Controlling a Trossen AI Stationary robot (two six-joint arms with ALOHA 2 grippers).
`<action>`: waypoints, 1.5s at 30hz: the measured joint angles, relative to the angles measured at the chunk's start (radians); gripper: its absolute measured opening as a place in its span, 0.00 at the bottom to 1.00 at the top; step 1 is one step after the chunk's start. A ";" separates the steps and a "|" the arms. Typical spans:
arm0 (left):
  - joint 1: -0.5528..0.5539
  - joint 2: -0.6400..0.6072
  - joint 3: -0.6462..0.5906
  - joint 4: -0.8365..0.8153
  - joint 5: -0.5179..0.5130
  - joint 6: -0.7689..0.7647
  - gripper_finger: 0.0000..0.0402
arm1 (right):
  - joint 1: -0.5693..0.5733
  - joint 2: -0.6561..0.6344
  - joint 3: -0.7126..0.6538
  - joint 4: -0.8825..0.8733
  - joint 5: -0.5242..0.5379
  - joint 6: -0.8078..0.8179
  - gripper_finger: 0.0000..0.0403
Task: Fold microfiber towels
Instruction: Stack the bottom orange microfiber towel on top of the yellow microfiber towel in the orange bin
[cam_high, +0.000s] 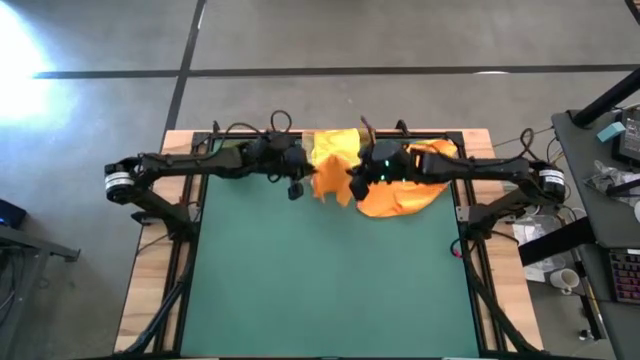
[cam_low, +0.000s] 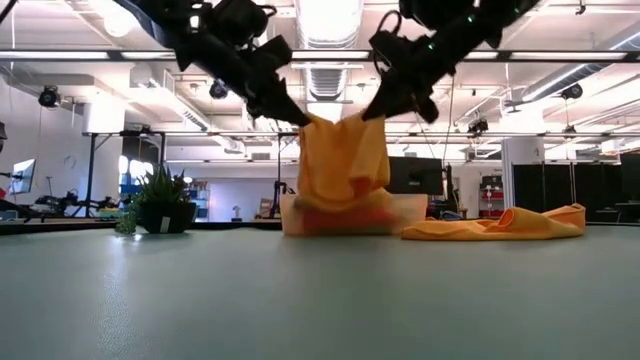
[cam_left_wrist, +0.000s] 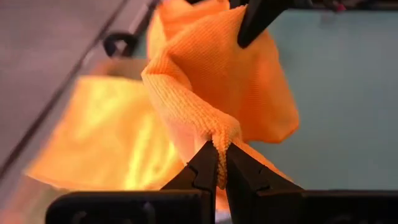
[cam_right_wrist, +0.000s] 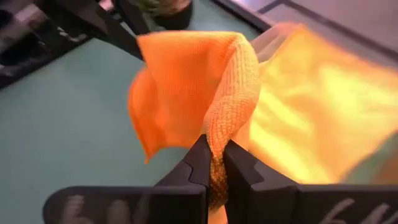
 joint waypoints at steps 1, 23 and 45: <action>0.010 0.000 0.015 0.000 0.000 0.006 0.01 | -0.017 0.000 0.032 -0.048 0.000 -0.023 0.03; 0.217 0.251 0.236 0.002 -0.092 -0.029 0.01 | -0.414 0.388 0.492 -0.449 -0.167 -0.194 0.03; 0.282 0.317 0.282 -0.040 -0.109 -0.029 0.12 | -0.471 0.567 0.665 -0.572 -0.215 -0.360 0.03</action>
